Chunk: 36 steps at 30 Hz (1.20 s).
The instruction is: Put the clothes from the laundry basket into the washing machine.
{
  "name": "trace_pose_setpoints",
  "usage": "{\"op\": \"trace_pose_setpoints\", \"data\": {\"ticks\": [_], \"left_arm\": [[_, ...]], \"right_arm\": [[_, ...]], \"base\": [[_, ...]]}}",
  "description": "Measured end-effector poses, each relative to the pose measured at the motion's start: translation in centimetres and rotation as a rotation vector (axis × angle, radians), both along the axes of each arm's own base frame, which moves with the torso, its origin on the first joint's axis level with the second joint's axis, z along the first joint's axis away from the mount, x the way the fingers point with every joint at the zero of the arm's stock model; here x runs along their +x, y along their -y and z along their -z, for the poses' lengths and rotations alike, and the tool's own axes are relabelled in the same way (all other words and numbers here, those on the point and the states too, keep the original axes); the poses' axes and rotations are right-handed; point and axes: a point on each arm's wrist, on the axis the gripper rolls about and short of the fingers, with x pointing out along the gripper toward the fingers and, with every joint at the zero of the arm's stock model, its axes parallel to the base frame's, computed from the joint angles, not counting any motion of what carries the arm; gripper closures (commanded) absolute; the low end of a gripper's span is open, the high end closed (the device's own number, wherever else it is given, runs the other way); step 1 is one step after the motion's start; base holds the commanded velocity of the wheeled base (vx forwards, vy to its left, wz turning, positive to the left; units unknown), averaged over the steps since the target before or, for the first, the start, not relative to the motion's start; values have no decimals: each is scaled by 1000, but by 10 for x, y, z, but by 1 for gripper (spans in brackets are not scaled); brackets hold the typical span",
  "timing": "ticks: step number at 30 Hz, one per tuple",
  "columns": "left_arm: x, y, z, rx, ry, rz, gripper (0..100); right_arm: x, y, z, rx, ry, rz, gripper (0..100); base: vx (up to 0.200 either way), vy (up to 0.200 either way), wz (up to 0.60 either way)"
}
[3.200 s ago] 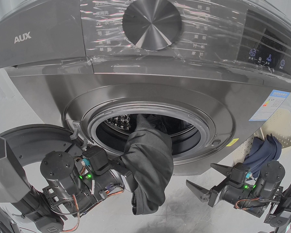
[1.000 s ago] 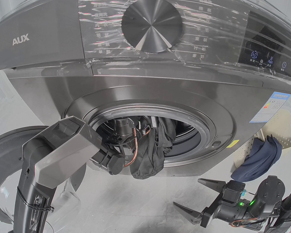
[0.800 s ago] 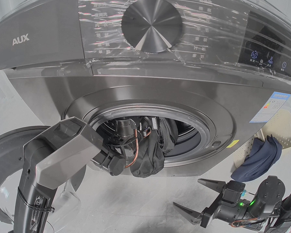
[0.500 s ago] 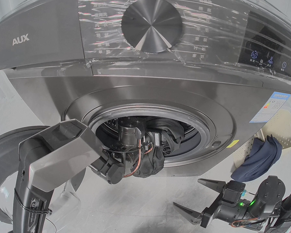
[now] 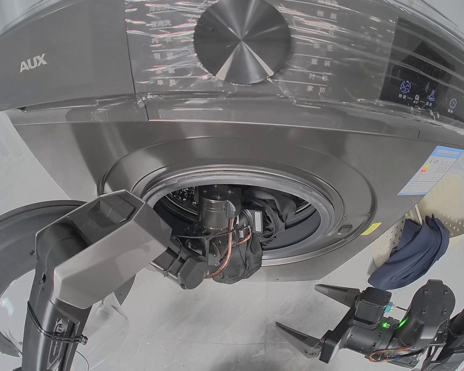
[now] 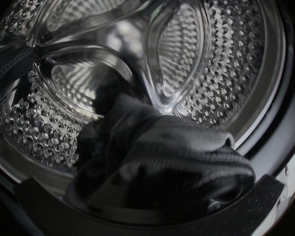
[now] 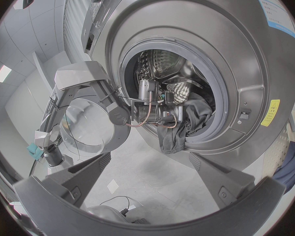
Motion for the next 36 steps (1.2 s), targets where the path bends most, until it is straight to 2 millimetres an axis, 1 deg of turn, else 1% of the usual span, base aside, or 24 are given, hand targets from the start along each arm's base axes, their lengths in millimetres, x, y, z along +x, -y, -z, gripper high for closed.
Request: {"op": "trace_pose_setpoints", "data": {"ticks": [9,13,15,16,19,23,29,32,36], "left_arm": [[34,-2,-30,-112,118,-118,100],[46,-5,-44,-152,171,-168,100],[49,-6,-46,-158,179,-175,100],[50,-7,-47,-160,182,-177,0],[49,-6,-46,-160,178,-176,0],[42,-6,-36,-123,128,-169,0],[18,-11,-16,18,-47,-140,0],[9,-13,-12,65,-100,-124,0],[4,-14,-10,80,-116,-104,0]], "right_arm": [[0,0,0,1,1,-1,0],[1,-1,-1,5,3,-1,0],[1,-1,-1,5,3,-1,0],[1,-1,-1,5,3,-1,0],[1,-1,-1,5,3,-1,0],[1,-1,-1,5,3,-1,0],[0,-1,0,2,1,-1,0],[0,-1,0,0,0,-1,0],[0,-1,0,-1,-1,-1,0]], "base": [[0,0,0],[0,0,0],[0,0,0],[0,0,0],[0,0,0],[0,0,0],[0,0,0],[0,0,0],[0,0,0]]}}
